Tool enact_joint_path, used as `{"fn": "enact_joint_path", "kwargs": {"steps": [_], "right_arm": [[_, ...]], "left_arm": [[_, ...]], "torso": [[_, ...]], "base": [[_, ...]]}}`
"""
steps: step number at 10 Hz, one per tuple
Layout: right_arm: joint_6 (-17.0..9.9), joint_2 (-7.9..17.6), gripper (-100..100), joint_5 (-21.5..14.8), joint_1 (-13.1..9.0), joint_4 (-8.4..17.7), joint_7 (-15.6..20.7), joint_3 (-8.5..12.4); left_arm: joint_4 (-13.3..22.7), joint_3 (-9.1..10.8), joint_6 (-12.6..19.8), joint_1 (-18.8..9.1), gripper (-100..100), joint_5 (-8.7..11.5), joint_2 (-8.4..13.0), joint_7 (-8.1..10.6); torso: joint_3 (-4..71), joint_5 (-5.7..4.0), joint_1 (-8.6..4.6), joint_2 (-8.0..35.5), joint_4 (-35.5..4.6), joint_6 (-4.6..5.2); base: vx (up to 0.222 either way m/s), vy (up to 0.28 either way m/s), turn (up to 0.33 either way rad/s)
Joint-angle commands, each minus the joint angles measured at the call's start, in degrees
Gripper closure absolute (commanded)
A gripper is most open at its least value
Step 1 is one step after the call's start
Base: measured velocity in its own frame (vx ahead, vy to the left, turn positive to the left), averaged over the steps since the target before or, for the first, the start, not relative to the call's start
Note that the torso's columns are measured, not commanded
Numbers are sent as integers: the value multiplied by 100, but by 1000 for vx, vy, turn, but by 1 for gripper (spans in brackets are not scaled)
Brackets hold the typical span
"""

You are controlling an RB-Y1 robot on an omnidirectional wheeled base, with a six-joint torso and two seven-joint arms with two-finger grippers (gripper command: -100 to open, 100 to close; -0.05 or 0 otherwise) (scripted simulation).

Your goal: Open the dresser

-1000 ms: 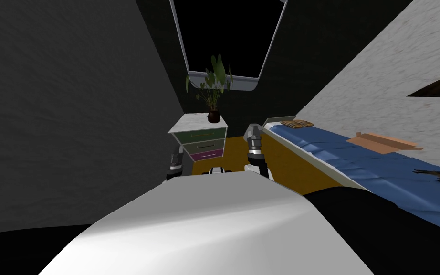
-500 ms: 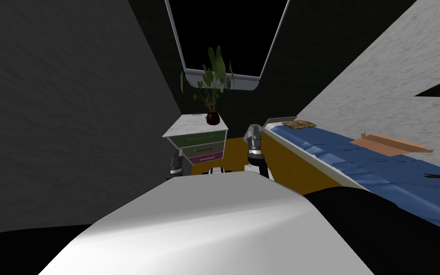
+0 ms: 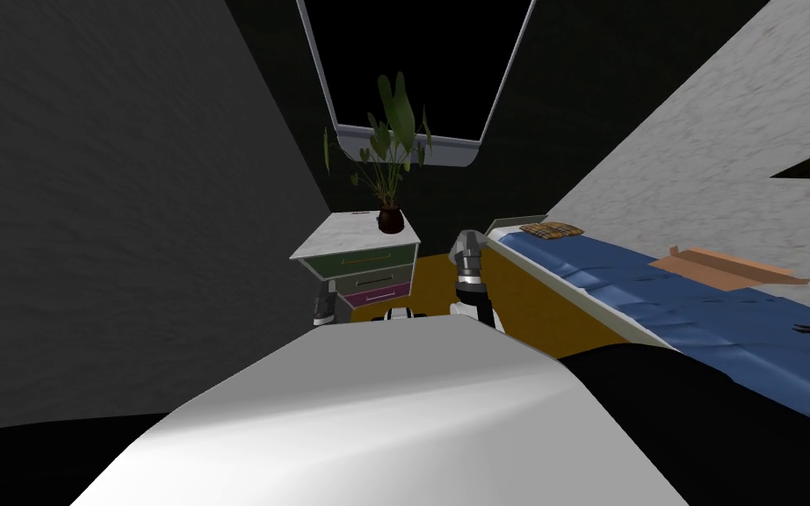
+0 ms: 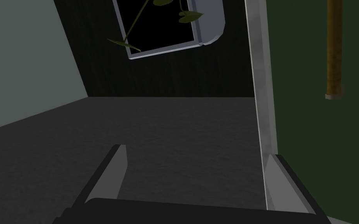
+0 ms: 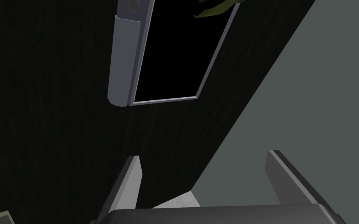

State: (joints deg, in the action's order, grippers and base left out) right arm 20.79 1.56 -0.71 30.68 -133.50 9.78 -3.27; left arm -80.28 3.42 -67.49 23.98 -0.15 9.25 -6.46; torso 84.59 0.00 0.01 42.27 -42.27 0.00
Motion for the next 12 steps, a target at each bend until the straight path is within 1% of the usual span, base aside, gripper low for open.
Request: {"fn": "enact_joint_path", "kwargs": {"steps": [1, 3, 4, 5, 6, 7, 9, 10, 12], "right_arm": [[0, 0, 0, 0, 0, 0, 0, 0], [0, 0, 0, 0, 0, 0, 0, 0], [0, 0, 0, 0, 1, 0, 0, 0], [0, 0, 0, 0, 0, 0, 0, 0], [0, 0, 0, 0, 0, 0, 0, 0], [0, 0, 0, 0, 0, 0, 0, 0], [0, 0, 0, 0, 0, 0, 0, 0], [0, 0, 0, 0, 0, 0, 0, 0], [0, 0, 0, 0, 0, 0, 0, 0]], "left_arm": [[326, 26, -254, -39, -100, 26, -10, 3], [715, 58, -628, -75, -100, 62, -56, 2], [806, 58, -648, -75, -100, 62, -56, 2], [1031, 73, -835, -93, -100, 79, -85, 2], [1174, 87, -1000, -110, -100, 95, -118, 2], [1259, 87, -1014, -110, -100, 95, -118, 2], [1639, 114, -1346, -143, -100, 126, -198, 2], [1675, 114, -1346, -143, -100, 126, -198, 2], [2039, 137, -1636, -172, -100, 153, -297, 2]], "torso": [[-2, 1, 3, 1, -1, 0], [-2, 0, -3, 0, -1, 0], [7, -2, -8, -13, 3, 1], [2, -1, -3, -1, 1, -1], [-5, 2, 7, 6, -2, 0], [-1, 2, 4, -1, -1, 0], [-6, -1, -2, 9, -3, 0], [-2, -1, -3, 1, -1, 0], [-8, 0, 1, 11, -4, 0]], "base": [[87, -6, -7], [132, -19, -19], [127, -19, -9], [114, 8, -17], [147, 4, -21], [115, -8, -9], [118, -4, -20], [86, -12, -6], [94, 0, -16]]}}
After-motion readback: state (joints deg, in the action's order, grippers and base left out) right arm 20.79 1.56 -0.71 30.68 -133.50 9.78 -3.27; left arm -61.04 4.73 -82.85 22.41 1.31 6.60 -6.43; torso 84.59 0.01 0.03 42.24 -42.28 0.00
